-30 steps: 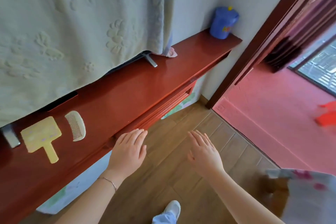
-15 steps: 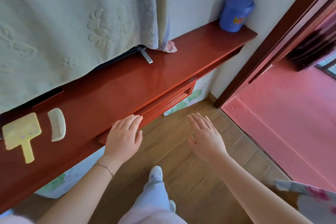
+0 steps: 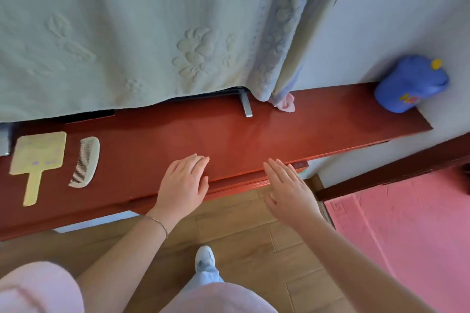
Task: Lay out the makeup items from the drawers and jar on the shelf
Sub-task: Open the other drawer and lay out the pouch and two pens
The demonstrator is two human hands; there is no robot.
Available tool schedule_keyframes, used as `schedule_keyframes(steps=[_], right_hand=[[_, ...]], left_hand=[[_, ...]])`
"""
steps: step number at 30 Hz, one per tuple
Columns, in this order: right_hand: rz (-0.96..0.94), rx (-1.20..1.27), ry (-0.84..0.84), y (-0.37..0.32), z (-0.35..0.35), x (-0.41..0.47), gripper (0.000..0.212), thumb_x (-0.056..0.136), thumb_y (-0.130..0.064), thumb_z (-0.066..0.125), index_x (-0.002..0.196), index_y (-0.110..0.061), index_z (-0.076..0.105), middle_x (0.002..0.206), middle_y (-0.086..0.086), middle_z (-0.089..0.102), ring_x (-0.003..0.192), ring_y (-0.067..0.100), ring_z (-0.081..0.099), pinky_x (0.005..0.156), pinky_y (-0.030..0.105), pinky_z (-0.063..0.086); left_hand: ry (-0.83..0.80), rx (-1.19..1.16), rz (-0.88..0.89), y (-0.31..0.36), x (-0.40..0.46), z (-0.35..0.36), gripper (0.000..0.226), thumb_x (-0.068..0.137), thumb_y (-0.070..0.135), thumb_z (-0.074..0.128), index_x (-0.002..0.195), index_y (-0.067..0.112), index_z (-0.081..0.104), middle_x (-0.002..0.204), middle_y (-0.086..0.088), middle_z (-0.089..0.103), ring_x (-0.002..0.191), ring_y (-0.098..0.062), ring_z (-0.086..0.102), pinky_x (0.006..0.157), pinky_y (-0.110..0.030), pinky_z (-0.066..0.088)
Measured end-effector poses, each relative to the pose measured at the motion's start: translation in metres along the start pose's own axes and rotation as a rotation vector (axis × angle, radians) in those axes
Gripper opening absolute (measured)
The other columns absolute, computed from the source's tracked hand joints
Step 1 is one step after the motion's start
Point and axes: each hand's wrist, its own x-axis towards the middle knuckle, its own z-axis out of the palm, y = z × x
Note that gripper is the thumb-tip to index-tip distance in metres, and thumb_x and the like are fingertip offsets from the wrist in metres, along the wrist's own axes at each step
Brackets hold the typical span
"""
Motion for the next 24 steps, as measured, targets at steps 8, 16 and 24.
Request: schedule_keyframes(steps=[8, 16, 24], right_hand=[[-0.15, 0.031, 0.008, 0.008, 0.019, 0.046, 0.057, 0.079, -0.021, 0.056, 0.133, -0.005, 0.046, 0.137, 0.009, 0.05, 0.13, 0.024, 0.043, 0.11, 0.041, 0.019], [-0.402, 0.068, 0.004, 0.003, 0.053, 0.041, 0.059, 0.075, -0.019, 0.064, 0.13, -0.006, 0.05, 0.134, 0.009, 0.054, 0.127, 0.024, 0.047, 0.108, 0.042, 0.025], [-0.49, 0.099, -0.002, 0.02, 0.052, 0.029, 0.055, 0.08, -0.025, 0.032, 0.127, -0.009, 0.054, 0.132, 0.005, 0.056, 0.125, 0.02, 0.05, 0.107, 0.042, 0.032]], left_hand=[[-0.007, 0.067, -0.115, -0.01, 0.005, -0.004, 0.042, 0.086, 0.024, 0.041, 0.12, 0.007, 0.058, 0.116, -0.005, 0.062, 0.112, -0.021, 0.056, 0.095, -0.035, 0.04], [-0.015, 0.129, -0.211, 0.021, -0.035, 0.012, 0.041, 0.086, 0.024, 0.042, 0.12, 0.009, 0.059, 0.116, -0.004, 0.062, 0.113, -0.02, 0.056, 0.094, -0.037, 0.044], [-0.07, 0.16, -0.302, 0.056, -0.062, 0.026, 0.044, 0.085, 0.027, 0.038, 0.118, 0.01, 0.06, 0.117, -0.004, 0.063, 0.112, -0.02, 0.057, 0.093, -0.038, 0.044]])
